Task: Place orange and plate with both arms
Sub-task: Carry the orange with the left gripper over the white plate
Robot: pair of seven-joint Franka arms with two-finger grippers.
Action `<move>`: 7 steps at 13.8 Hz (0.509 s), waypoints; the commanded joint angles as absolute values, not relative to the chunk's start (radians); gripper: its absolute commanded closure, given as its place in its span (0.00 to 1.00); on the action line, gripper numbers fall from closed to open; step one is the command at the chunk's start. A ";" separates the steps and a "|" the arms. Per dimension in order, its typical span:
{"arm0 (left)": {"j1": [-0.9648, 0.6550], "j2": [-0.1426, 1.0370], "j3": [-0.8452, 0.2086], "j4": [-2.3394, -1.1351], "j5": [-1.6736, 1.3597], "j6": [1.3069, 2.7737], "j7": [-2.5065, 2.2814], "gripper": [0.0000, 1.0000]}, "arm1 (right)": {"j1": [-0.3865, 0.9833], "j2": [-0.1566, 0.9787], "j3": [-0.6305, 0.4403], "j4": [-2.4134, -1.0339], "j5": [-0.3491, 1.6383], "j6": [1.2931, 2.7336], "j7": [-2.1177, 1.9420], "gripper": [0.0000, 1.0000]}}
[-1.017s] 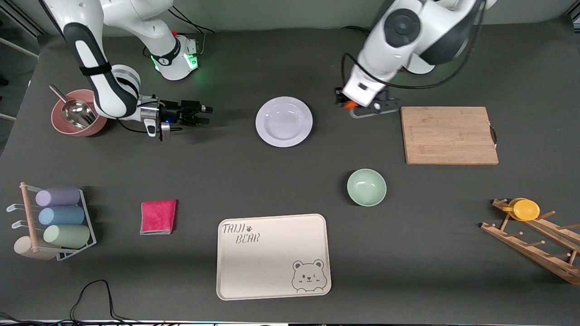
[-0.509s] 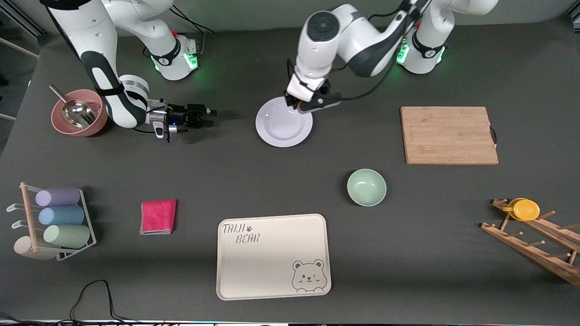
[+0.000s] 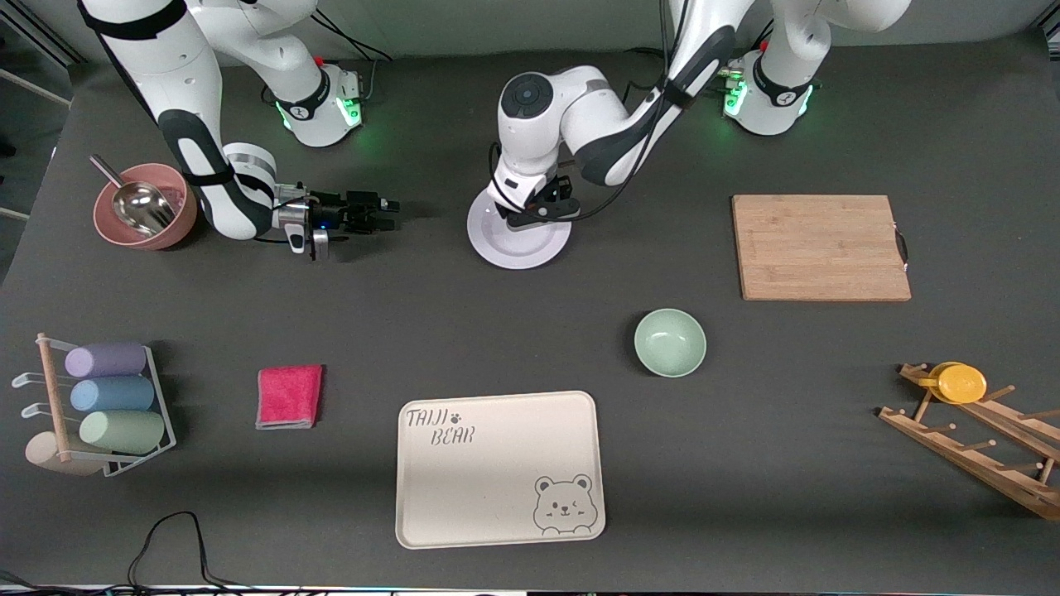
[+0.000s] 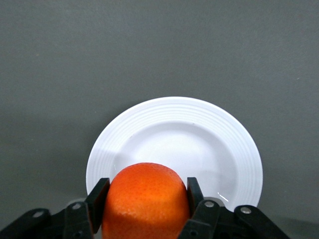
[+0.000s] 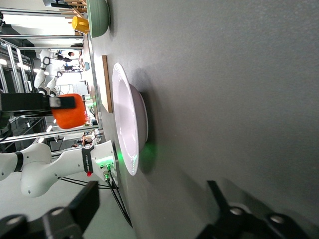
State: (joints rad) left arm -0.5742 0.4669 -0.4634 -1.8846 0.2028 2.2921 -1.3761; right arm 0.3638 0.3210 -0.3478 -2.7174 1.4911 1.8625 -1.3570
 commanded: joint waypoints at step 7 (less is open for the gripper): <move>-0.643 0.632 -0.437 -1.772 0.276 2.356 -1.443 1.00 | 0.374 0.341 -0.351 -2.704 1.520 1.845 -1.390 0.64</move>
